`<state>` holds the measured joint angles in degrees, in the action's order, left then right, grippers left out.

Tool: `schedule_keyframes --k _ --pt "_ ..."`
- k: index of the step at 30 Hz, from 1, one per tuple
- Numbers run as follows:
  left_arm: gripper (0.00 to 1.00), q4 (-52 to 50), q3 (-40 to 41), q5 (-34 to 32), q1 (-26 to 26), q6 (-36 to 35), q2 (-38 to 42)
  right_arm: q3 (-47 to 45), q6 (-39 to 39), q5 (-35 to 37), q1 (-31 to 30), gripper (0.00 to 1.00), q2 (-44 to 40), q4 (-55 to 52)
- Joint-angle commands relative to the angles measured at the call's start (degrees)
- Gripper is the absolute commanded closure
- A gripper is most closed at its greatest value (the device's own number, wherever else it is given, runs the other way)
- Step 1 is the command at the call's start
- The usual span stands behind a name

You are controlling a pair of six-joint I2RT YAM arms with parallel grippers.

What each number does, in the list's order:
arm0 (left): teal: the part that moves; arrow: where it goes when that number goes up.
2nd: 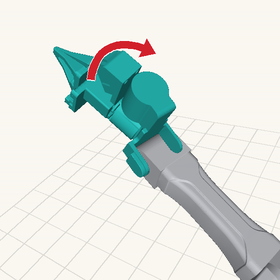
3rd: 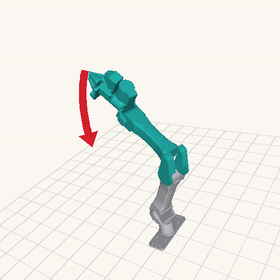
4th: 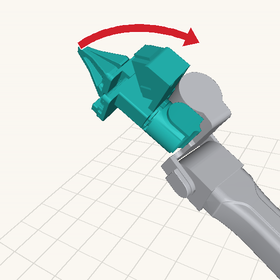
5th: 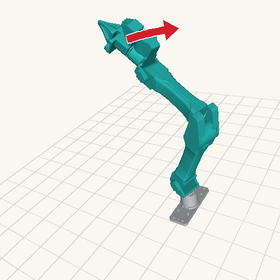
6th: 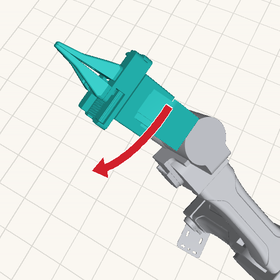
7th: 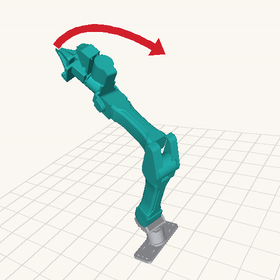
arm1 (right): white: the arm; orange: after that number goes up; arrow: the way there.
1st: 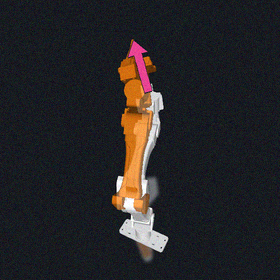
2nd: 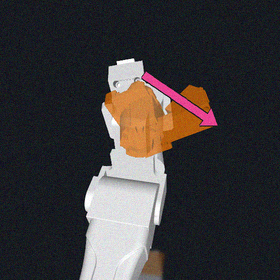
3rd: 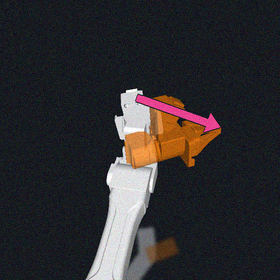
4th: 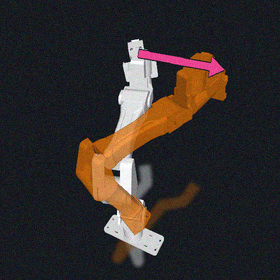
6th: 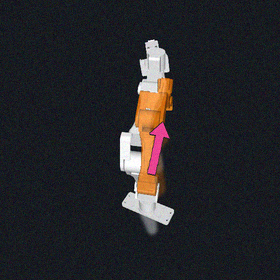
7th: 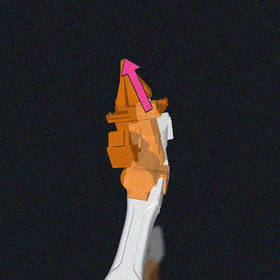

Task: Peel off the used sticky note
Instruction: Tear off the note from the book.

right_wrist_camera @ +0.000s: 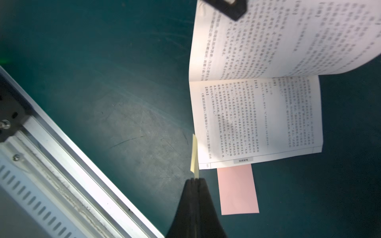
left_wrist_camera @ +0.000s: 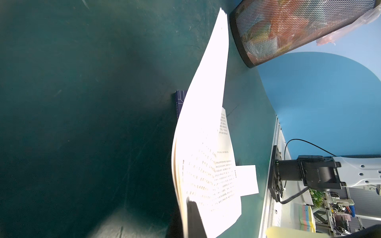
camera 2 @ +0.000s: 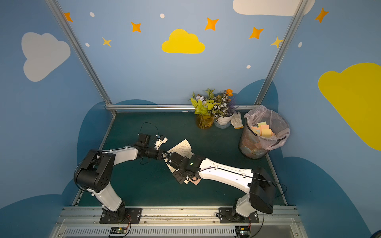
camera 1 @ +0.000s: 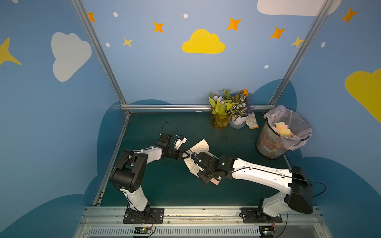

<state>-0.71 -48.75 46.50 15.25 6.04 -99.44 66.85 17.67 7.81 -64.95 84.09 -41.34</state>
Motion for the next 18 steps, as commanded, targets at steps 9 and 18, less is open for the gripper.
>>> schedule_keyframes --k 9,18 --pt "0.97 -2.0 -0.4 -0.9 -0.2 -0.2 -1.4 3.8 7.0 29.9 12.4 1.0 -24.7 -3.1" --pt "0.97 -1.8 -0.3 -1.2 -0.1 -0.2 -1.2 19.6 -2.0 44.8 35.2 1.0 -22.5 -7.8"
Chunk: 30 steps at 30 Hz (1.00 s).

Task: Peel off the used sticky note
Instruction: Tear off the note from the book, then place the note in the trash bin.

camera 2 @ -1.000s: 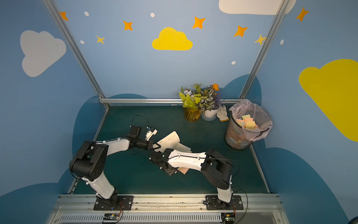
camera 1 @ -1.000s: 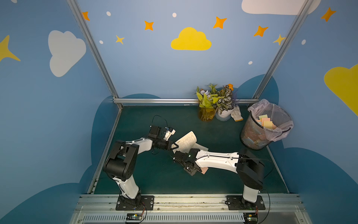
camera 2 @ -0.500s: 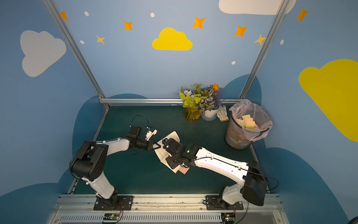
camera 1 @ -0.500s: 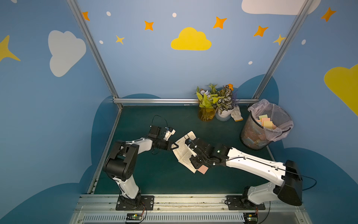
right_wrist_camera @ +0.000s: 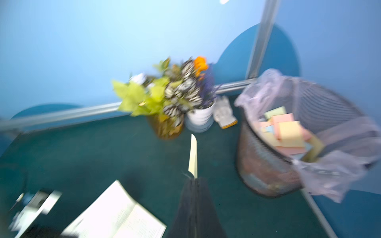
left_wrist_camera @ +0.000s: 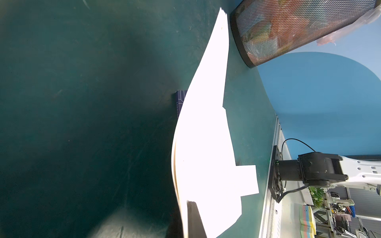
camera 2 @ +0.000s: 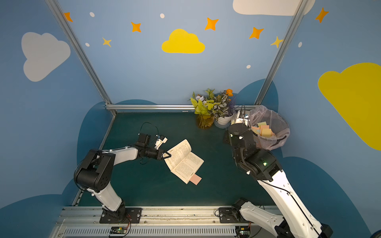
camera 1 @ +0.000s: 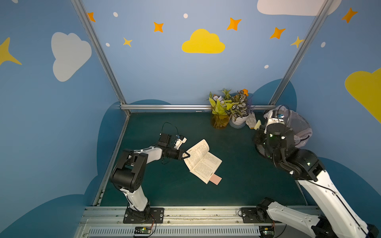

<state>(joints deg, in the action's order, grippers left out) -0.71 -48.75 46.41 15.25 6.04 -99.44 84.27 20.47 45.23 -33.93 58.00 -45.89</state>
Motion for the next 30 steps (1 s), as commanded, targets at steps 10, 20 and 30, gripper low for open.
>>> schedule_keyframes --k 10,20,30 --pt "0.97 -1.7 -0.3 -1.2 -0.1 -0.1 -1.3 10.9 -6.2 -8.0 34.8 0.99 22.1 0.2" --pt "0.97 -1.8 -0.2 -1.1 -0.1 -0.2 -1.2 23.8 -5.1 -21.5 38.8 0.02 29.7 -6.8" --pt "0.97 -1.8 -0.2 -1.2 -0.1 -0.2 -1.1 23.0 0.0 -39.8 36.5 0.03 23.0 -11.0"
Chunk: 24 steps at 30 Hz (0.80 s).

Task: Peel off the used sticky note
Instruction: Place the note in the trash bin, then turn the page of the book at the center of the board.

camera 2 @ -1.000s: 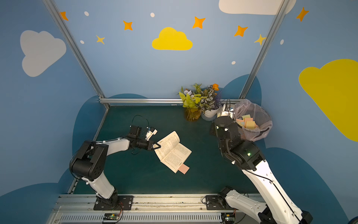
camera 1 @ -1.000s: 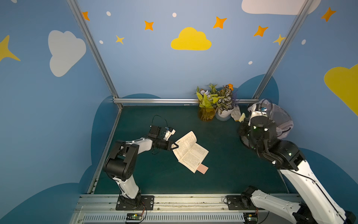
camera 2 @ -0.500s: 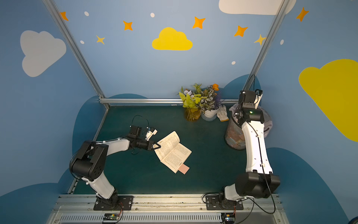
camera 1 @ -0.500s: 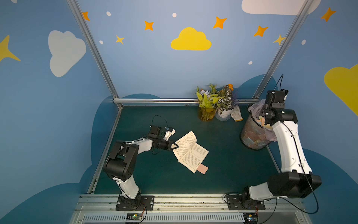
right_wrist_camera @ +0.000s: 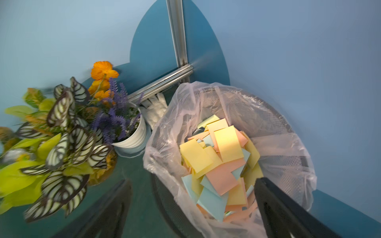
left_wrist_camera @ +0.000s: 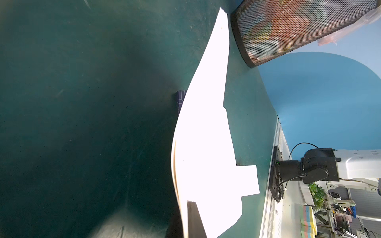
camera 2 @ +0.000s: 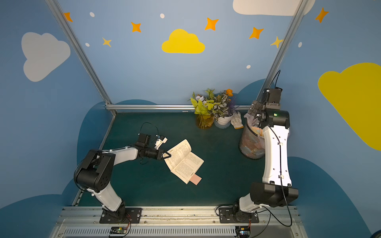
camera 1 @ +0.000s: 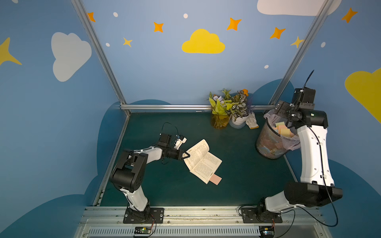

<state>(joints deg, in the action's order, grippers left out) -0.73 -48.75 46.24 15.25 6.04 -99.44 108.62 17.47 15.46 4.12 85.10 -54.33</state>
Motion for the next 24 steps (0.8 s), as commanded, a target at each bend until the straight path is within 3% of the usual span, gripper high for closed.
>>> schedule_keyframes --k 1,8,14,19,24 --pt "0.97 -1.7 -0.2 -1.1 -0.1 -0.2 -1.2 -4.9 4.8 -12.3 -4.2 0.05 -7.0 -1.4" --pt "0.97 -1.7 0.0 -1.3 -0.1 -0.1 -1.2 -39.9 23.9 -23.8 -21.6 0.1 -23.0 19.5" --pt "0.97 -1.6 -0.1 -1.6 -0.1 0.2 -1.2 -67.8 44.3 -28.2 -35.6 0.1 -27.3 42.6" --pt "0.97 -1.5 -0.1 -1.7 -0.2 0.2 -1.2 -79.4 53.9 -27.4 -44.2 0.05 -24.2 56.4" --pt "0.97 -1.6 -0.1 -1.7 -0.1 0.2 -1.3 -80.0 55.5 -24.5 -51.5 0.03 -18.8 59.7"
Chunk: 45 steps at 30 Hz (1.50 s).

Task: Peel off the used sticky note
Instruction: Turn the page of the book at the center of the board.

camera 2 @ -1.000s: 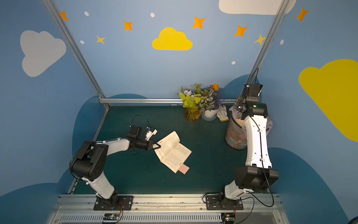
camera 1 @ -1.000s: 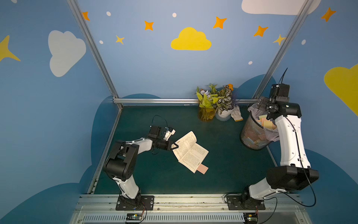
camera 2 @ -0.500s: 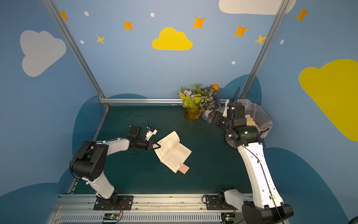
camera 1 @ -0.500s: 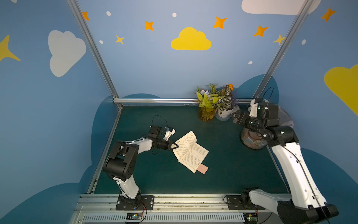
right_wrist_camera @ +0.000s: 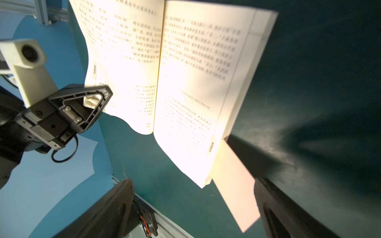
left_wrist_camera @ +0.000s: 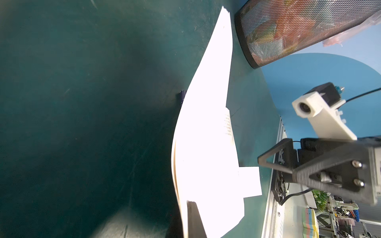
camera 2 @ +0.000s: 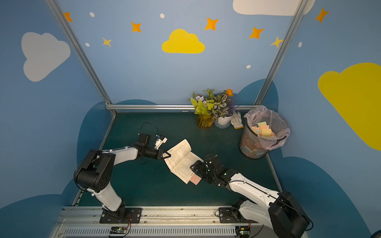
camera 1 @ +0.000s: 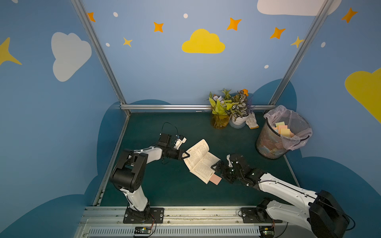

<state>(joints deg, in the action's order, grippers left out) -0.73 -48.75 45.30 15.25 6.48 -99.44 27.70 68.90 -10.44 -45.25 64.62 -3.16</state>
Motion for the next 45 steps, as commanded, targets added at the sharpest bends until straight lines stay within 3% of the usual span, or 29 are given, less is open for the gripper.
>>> schedule_keyframes --k 1,23,36,45 --pt "0.97 -1.6 -0.1 -0.8 -0.1 -0.2 -1.3 0.9 4.4 1.4 -2.7 0.03 2.9 9.5" --pt "0.97 -1.7 -0.2 -0.7 -0.1 -0.3 -1.3 1.1 7.9 -0.8 -3.5 0.03 16.6 19.6" --pt "0.97 -1.7 -0.2 -0.7 -0.2 -0.3 -1.3 -0.8 6.4 1.8 -3.9 0.03 8.5 11.7" --pt "0.97 -1.7 -0.2 -0.7 -0.1 -0.3 -1.3 0.0 6.5 0.2 -3.9 0.03 11.9 14.0"
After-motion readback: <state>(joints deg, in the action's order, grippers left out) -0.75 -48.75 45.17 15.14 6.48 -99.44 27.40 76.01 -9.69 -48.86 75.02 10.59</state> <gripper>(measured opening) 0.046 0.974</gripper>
